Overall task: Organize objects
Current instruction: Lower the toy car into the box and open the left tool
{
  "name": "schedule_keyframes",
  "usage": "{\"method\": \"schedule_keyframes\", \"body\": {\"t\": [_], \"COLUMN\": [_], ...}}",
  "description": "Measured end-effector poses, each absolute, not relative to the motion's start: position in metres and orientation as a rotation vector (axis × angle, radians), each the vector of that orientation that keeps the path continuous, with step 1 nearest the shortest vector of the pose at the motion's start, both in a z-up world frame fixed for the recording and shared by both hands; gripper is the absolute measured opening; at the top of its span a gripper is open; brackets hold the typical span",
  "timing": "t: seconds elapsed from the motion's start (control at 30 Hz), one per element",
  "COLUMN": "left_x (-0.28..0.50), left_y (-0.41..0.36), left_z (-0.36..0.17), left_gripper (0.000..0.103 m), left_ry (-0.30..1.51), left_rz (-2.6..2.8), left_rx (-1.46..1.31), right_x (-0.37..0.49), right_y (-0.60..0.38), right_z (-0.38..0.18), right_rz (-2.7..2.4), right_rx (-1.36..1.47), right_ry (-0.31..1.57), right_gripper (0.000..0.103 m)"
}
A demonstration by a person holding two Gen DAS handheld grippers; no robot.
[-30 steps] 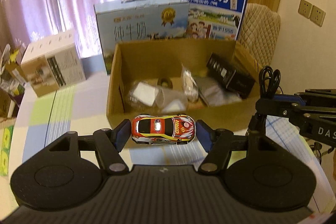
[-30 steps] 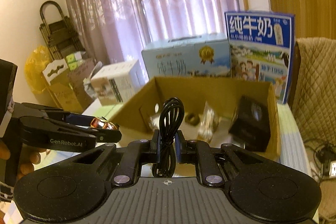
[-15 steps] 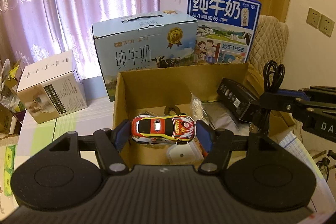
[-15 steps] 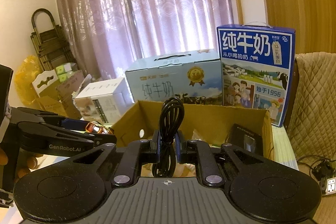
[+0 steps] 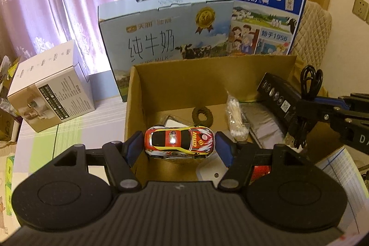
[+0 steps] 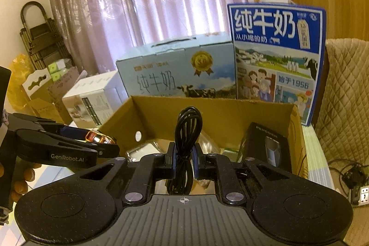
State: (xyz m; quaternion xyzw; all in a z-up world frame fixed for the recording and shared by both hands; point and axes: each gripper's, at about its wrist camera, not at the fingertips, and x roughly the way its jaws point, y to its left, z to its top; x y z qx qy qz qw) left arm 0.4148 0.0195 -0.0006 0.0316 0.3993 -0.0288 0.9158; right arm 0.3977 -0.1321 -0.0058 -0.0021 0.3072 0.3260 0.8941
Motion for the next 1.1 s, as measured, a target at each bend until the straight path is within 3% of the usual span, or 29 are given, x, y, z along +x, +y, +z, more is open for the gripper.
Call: {"method": "schedule_keyframes", "body": {"t": [0.57, 0.73, 1.1], "left_x": [0.437, 0.437, 0.438], "left_y": [0.018, 0.019, 0.02], "left_z": [-0.023, -0.026, -0.026], "left_gripper": [0.064, 0.074, 0.076], "left_ry": [0.879, 0.881, 0.883], "left_rz": [-0.069, -0.069, -0.062], "left_rx": [0.098, 0.107, 0.105], "right_x": [0.414, 0.416, 0.42], "right_y": [-0.131, -0.131, -0.13], "right_z": [-0.021, -0.024, -0.027], "right_rz": [0.656, 0.655, 0.652], "right_rx": [-0.007, -0.007, -0.008], "right_ry": [0.676, 0.681, 0.688], "right_gripper": [0.01, 0.01, 0.01]}}
